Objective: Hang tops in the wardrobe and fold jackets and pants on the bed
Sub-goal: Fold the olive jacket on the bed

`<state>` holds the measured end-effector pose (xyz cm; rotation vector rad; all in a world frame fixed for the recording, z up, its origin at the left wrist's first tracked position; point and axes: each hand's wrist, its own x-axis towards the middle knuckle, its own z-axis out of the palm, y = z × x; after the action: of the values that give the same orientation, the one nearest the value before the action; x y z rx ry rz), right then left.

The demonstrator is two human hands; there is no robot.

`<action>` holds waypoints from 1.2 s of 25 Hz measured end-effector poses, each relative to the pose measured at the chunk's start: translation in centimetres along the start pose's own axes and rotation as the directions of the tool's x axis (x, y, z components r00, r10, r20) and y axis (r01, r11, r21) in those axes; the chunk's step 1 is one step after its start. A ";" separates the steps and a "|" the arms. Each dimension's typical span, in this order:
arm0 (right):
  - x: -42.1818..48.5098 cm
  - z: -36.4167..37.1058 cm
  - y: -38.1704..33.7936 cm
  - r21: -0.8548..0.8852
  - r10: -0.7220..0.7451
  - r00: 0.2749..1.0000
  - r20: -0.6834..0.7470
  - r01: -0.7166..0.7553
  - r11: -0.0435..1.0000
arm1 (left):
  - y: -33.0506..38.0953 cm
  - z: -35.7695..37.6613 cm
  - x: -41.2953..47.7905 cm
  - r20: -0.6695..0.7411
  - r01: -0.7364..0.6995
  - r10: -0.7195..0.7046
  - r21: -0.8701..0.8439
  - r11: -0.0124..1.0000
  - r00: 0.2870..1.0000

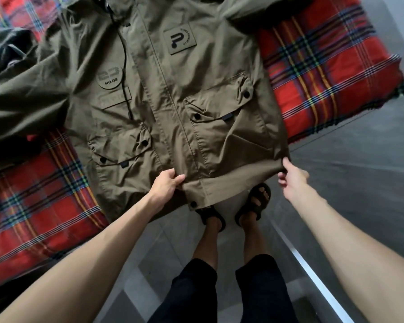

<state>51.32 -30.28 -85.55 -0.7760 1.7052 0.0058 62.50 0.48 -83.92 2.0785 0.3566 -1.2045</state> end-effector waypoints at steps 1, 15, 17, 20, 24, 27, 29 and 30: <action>0.1 -0.2 0.1 -0.019 -0.032 0.998 -0.046 0.031 0.999 | 0.8 0.0 -0.5 -0.005 0.002 -0.002 0.048 0.999 1.000; 0.1 0.7 -3.6 -0.757 -0.527 0.809 0.261 0.510 0.409 | 6.4 0.5 2.2 -0.032 -0.150 0.412 0.903 0.402 0.911; -1.2 1.7 -4.5 -0.884 -0.736 0.614 0.285 0.465 0.045 | 7.2 0.3 2.4 -0.001 -0.141 0.347 0.913 0.384 0.938; -3.6 6.6 -7.3 -0.637 -0.829 0.160 0.535 0.721 -0.272 | 9.6 -1.7 2.6 0.004 -0.196 0.471 0.912 0.361 0.882; -3.7 12.9 -10.3 -0.435 -0.390 0.231 0.891 0.680 -0.591 | 13.1 -4.6 3.1 0.145 -0.241 0.255 0.884 0.400 0.956; -3.9 15.0 -13.4 -0.541 -0.404 0.369 0.837 0.665 -0.514 | 15.1 -6.7 4.3 0.128 -0.198 0.173 0.848 0.491 0.977; -4.6 16.9 -16.1 -0.461 -0.292 0.367 0.883 0.795 -0.395 | 17.2 -8.4 5.8 0.021 -0.202 0.336 0.833 0.516 0.942; -4.7 18.0 -17.8 -0.393 -0.165 0.357 0.919 0.853 -0.344 | 18.8 -8.9 7.0 -0.043 -0.215 0.428 0.817 0.536 0.903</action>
<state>76.09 -34.64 -79.87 -2.4687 0.1250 0.7199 82.24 -7.61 -78.80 2.9006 -0.6034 -0.9455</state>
